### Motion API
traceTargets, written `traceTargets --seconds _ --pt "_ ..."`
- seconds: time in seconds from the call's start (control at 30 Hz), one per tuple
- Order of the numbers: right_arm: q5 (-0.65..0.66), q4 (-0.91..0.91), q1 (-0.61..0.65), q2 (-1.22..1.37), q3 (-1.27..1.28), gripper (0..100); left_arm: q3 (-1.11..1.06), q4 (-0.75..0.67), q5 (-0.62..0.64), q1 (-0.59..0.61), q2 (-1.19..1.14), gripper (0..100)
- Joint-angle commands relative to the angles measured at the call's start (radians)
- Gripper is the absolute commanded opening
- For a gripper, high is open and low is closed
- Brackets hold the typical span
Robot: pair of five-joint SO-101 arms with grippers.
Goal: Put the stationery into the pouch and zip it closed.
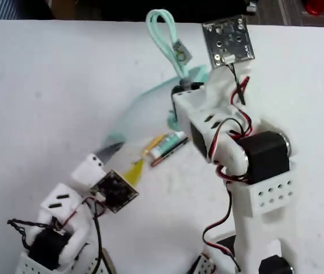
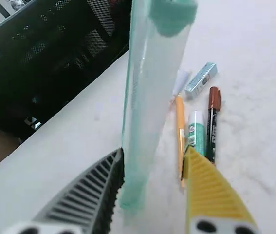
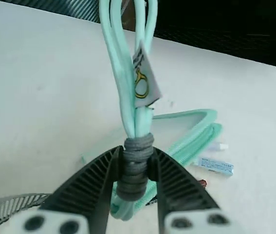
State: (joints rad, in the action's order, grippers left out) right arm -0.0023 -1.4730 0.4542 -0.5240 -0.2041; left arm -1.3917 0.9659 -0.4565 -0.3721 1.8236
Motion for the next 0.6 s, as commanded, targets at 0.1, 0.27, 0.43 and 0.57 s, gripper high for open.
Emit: traceTargets --seconds 0.1,0.27,0.43,0.57 --pt "0.014 -0.036 0.094 0.038 -0.227 1.5 0.014 -0.21 0.06 -0.036 0.002 21" --pt "0.014 -0.127 0.105 0.094 -0.356 1.5 -0.081 -0.338 0.08 0.079 0.004 21" --pt "0.008 -0.134 0.105 0.139 -0.39 1.5 -0.118 -0.359 0.21 0.031 0.004 23" --pt "0.008 -0.133 0.142 0.171 -0.388 1.5 -0.11 -0.307 0.244 -0.001 0.005 23"
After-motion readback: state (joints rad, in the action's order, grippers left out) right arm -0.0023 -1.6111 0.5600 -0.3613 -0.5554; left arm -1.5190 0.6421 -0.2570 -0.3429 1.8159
